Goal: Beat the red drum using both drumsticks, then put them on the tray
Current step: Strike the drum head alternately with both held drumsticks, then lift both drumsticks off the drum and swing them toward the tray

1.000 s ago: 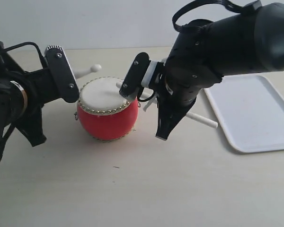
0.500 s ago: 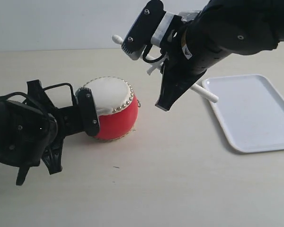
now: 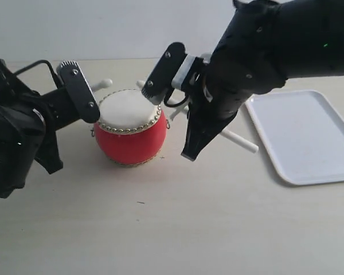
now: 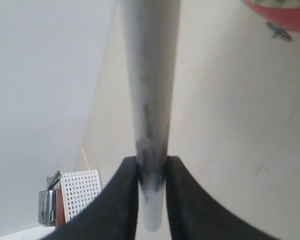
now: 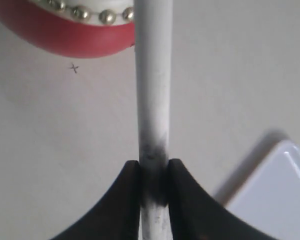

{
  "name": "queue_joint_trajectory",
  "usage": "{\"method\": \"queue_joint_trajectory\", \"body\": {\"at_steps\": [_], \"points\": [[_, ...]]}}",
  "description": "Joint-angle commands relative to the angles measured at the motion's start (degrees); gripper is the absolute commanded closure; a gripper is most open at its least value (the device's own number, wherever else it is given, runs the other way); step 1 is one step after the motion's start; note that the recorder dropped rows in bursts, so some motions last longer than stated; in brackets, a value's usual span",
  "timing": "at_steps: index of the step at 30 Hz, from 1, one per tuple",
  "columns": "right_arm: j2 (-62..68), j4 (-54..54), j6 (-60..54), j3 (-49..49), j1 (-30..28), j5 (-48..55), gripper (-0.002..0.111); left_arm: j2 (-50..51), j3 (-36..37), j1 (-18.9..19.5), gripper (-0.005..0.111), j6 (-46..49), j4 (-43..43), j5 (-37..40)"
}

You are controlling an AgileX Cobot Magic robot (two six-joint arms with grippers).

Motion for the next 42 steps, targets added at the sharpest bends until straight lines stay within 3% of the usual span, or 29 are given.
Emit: {"method": "queue_joint_trajectory", "body": {"at_steps": [1,12,17,21,28,38,42], "points": [[4.39,0.42,0.00,-0.39,0.02,-0.58,0.108,-5.41,-0.34,0.21,0.107,-1.01,0.07,1.04],[4.25,1.07,0.68,-0.39,0.02,-4.04,0.108,-8.65,-0.34,0.21,0.107,-1.99,-1.90,-6.29],[-1.26,-6.69,11.77,-0.39,-0.82,-3.44,0.108,-8.65,-0.34,0.21,0.107,-7.21,-0.85,-22.94],[-6.99,-9.64,21.51,-0.39,-3.32,-2.94,0.108,-8.65,-1.60,0.21,0.107,-16.74,3.98,-38.54],[-14.97,-9.11,23.06,-0.39,-8.90,2.97,0.108,-8.39,-11.10,0.21,0.107,-26.17,3.50,-54.04],[-18.60,-7.56,22.97,-0.29,-17.42,10.80,0.108,1.26,-26.01,0.21,0.107,-31.20,-9.82,-59.23],[-18.60,-4.87,22.08,-0.29,-19.81,10.67,0.108,9.01,-30.76,0.21,0.107,-31.20,-14.03,-67.16]]}}
